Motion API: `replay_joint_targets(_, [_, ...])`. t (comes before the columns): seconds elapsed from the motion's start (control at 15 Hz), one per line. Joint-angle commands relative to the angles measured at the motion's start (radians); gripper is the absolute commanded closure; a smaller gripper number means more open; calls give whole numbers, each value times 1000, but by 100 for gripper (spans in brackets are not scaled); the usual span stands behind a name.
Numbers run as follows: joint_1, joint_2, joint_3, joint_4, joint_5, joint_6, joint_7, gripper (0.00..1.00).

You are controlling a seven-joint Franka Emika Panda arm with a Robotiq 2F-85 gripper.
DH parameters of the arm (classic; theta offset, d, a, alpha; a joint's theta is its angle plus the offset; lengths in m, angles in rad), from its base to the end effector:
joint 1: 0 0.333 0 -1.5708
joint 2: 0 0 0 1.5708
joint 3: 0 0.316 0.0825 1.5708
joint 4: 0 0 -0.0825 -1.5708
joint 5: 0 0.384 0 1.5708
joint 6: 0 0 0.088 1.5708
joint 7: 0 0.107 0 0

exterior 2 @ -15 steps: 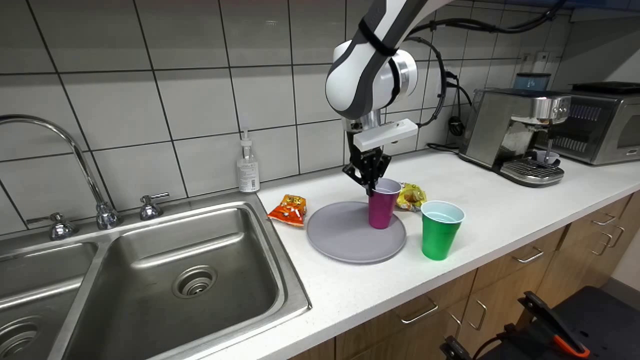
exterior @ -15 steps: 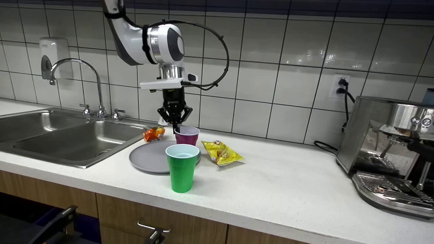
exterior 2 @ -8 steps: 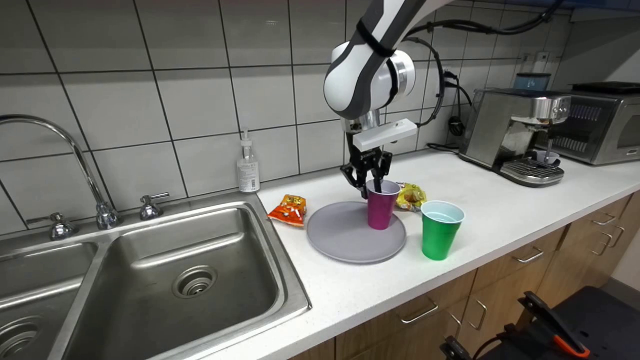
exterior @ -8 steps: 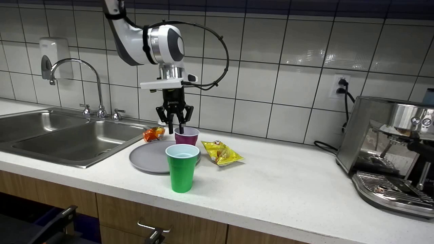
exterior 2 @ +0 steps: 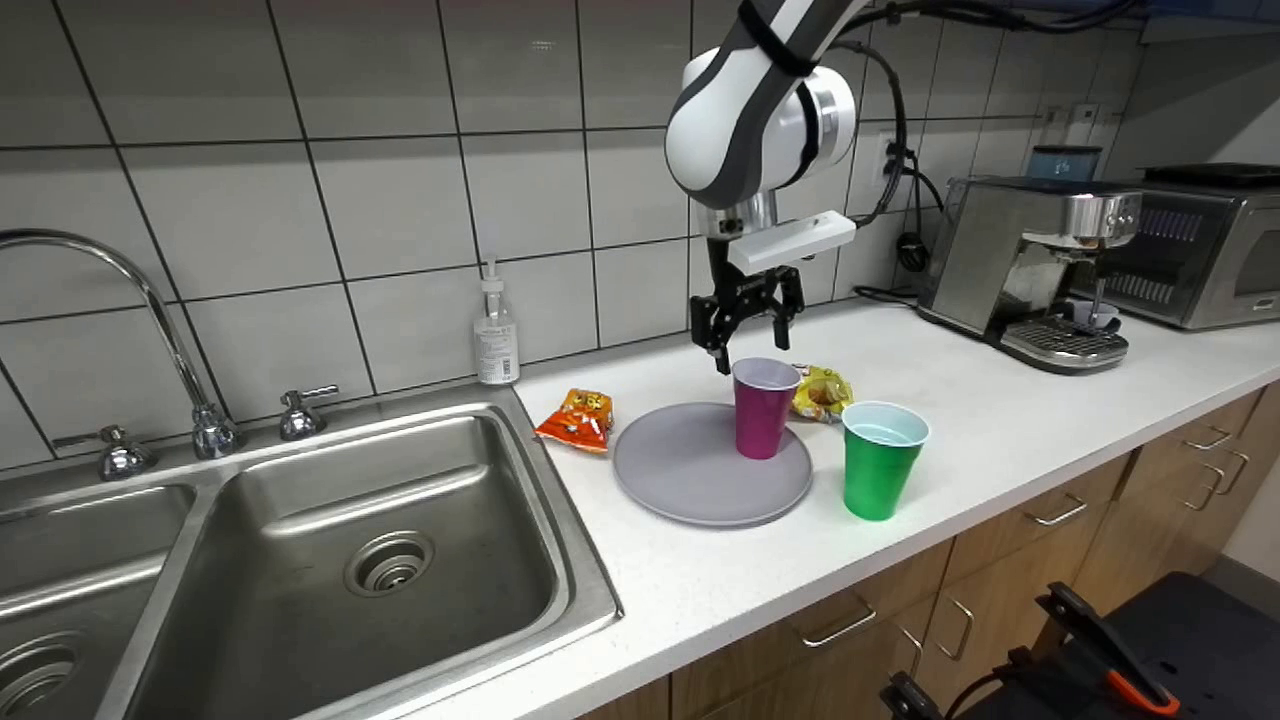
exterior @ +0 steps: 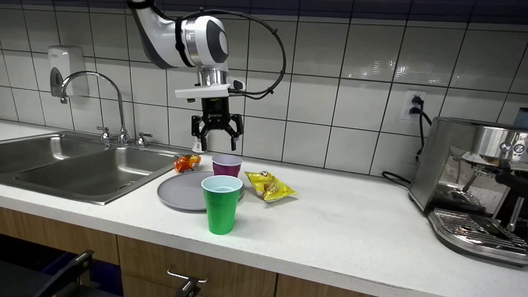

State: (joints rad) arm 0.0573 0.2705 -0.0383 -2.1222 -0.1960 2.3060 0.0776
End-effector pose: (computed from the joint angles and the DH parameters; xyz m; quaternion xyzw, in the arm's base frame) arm 0.5645 0.0070 0.2766 0.9955 0.0400 -0.0397 0.0768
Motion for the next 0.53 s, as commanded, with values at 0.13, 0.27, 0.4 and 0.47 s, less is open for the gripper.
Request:
replay_joint_targets(0.13, [-28,-56,6,-39,5,-2,-31,0])
replay_joint_targets(0.27, [-34,-77,6,-55,7,-3,-41,0])
replay_joint_targets(0.4, [-35,-81,7,-61,7,-3,-42,0])
replay_joint_targets(0.47, [-35,-81,7,-62,7,-3,-42,0])
